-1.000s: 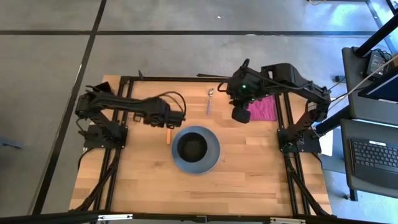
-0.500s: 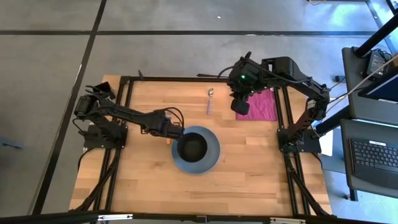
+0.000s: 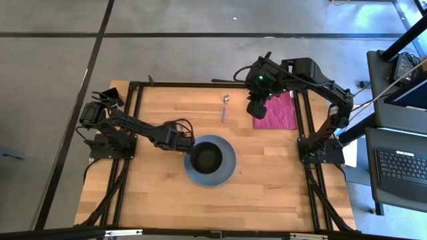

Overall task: Set table place
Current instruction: Move the orange fork to the left side of the blue plate

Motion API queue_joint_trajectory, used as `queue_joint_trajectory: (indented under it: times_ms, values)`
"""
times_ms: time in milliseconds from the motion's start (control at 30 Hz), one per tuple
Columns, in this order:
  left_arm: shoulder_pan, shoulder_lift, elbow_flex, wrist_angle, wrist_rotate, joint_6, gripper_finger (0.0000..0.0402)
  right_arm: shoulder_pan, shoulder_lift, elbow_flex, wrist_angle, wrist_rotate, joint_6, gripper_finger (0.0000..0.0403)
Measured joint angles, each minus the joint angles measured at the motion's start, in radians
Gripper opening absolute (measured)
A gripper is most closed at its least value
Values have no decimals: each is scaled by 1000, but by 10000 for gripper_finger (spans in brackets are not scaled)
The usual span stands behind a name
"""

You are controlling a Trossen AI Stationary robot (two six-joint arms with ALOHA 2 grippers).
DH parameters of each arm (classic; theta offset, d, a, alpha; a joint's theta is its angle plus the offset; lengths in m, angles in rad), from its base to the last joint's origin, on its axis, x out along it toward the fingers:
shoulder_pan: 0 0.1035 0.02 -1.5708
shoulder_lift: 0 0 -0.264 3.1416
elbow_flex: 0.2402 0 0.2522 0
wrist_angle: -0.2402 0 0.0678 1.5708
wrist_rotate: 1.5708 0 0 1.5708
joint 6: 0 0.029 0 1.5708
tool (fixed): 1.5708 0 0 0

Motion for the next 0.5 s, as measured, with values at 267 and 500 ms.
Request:
queue_joint_trajectory:
  times_ms: [267, 500]
  values:
    - [9, 0, -70, 169, -2, 22, 135, 0, 0, 0, 1, -1, 49, 94]
    - [16, 0, -111, 199, -6, 26, 135, 0, 0, 0, 12, -1, 51, 94]
